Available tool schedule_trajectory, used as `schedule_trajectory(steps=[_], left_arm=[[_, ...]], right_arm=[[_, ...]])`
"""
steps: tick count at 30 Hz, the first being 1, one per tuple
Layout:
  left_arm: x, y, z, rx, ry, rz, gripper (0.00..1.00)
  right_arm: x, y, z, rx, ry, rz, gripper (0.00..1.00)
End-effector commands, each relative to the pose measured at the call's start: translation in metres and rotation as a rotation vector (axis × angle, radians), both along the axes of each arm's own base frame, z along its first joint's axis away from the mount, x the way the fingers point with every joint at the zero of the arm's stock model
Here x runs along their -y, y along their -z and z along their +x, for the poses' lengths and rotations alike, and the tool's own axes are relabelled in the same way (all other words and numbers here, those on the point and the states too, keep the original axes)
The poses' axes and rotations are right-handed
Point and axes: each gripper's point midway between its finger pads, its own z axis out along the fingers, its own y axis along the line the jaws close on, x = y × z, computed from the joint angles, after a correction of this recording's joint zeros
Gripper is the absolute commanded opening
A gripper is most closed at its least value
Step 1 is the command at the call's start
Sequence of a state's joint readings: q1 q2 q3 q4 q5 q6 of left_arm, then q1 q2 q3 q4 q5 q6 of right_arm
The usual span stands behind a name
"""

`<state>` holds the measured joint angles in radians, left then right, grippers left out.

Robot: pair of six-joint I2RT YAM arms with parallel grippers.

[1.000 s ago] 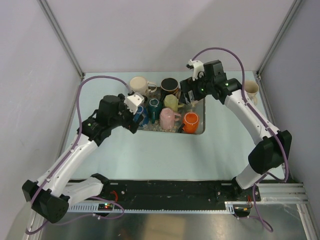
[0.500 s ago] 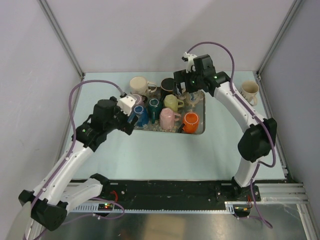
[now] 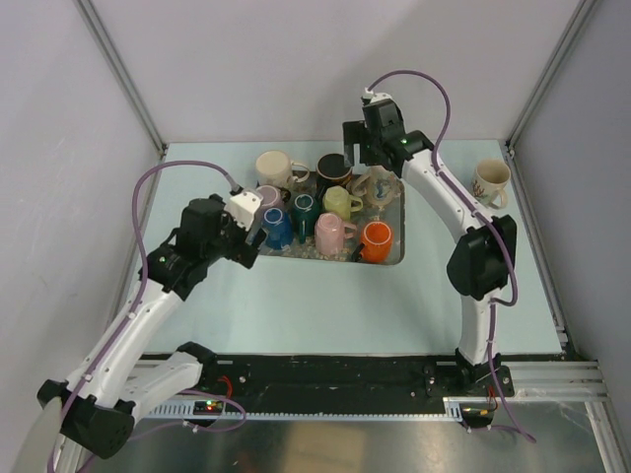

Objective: Turn the mug right side up
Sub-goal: Turn over the cup on the tray.

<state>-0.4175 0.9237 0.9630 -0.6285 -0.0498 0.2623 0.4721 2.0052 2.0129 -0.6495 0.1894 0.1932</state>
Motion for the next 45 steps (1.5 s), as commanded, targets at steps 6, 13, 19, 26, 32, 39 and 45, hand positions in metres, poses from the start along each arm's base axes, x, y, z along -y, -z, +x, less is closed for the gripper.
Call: schedule_trajectory(steps=[6, 13, 19, 26, 32, 39, 45], left_arm=[[0.005, -0.016, 0.008, 0.023, 0.024, -0.016, 1.00], [0.012, -0.017, 0.009, 0.013, 0.052, -0.034, 1.00], [0.012, -0.018, 0.010, 0.018, 0.061, -0.030, 1.00], [0.010, -0.019, 0.010, 0.021, 0.060, -0.032, 1.00], [0.012, -0.018, 0.008, 0.015, 0.065, -0.045, 1.00], [0.016, -0.018, 0.007, 0.006, 0.080, -0.063, 1.00], [0.018, -0.017, 0.006, 0.001, 0.090, -0.071, 1.00]], right_arm=[[0.049, 0.023, 0.036, 0.024, 0.183, -0.082, 0.95], [0.055, 0.047, 0.063, 0.022, 0.124, -0.113, 0.94], [0.050, 0.065, 0.061, -0.044, 0.033, -0.059, 0.82], [0.055, 0.069, 0.061, -0.078, -0.090, 0.004, 0.47], [0.044, 0.066, 0.068, -0.038, -0.325, 0.008, 0.44], [0.032, 0.059, 0.067, 0.032, -0.524, -0.095, 0.47], [0.029, 0.063, 0.060, 0.034, -0.607, -0.167, 0.59]])
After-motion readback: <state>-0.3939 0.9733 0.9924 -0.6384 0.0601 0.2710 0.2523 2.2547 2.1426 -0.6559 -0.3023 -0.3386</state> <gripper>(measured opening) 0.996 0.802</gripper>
